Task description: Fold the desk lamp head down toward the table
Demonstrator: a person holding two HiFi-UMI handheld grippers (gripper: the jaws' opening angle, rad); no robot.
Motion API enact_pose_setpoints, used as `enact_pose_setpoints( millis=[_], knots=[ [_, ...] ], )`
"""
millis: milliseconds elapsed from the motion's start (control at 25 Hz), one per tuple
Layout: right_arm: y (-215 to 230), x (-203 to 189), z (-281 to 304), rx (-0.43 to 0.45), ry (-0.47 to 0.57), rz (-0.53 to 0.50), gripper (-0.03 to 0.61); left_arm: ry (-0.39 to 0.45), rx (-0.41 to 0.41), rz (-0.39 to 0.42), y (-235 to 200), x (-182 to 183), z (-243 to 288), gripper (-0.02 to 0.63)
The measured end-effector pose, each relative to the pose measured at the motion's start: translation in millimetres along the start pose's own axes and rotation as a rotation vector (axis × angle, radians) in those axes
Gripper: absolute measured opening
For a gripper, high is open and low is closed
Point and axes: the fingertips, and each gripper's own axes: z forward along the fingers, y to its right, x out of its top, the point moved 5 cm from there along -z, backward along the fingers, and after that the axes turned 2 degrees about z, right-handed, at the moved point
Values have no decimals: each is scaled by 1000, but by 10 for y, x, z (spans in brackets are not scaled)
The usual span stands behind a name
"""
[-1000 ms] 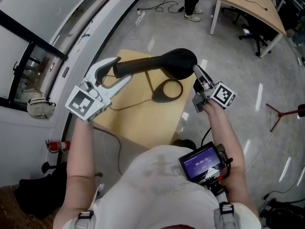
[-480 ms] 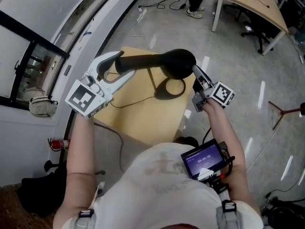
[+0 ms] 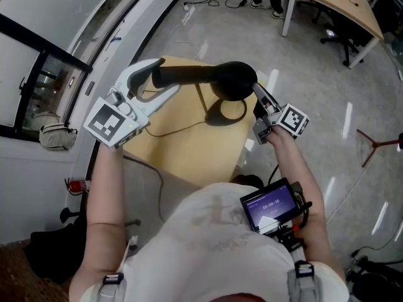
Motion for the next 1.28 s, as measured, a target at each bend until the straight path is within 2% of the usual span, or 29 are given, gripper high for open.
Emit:
enact_pose_setpoints(
  millis=[80,240,280,360,440,600,760,880,920,1080,1280],
  knots=[
    [-11,-9,7,16,-3,-5,107,2,-3,-3,1,29,20,241],
    [-66,25,100,93,-28,-89,109,1,-18,-11,7,55,46,242],
    [-46,14,97,67,-32,-80,109,13,-18,2,-17,63,53,242],
    [60,-40,40,-42,-32,-10,109,25,-19,18,-44,83,73,242],
    [113,-85,15,-83,-27,40,109,23,-21,14,-37,89,87,244],
    [108,-147,18,-57,-26,52,109,18,-28,13,-27,103,107,244],
    [59,-181,100,40,-34,30,110,18,-33,17,-34,139,149,245],
    [147,-201,68,-16,-30,77,110,25,-26,14,-45,142,181,247],
    [148,-200,64,-6,-29,72,110,29,-23,11,-36,135,184,247],
    [103,-161,65,48,-44,-25,110,54,-9,-10,-15,110,181,249],
    [171,-200,30,-3,-35,41,120,100,27,-50,-16,107,171,252]
  ],
)
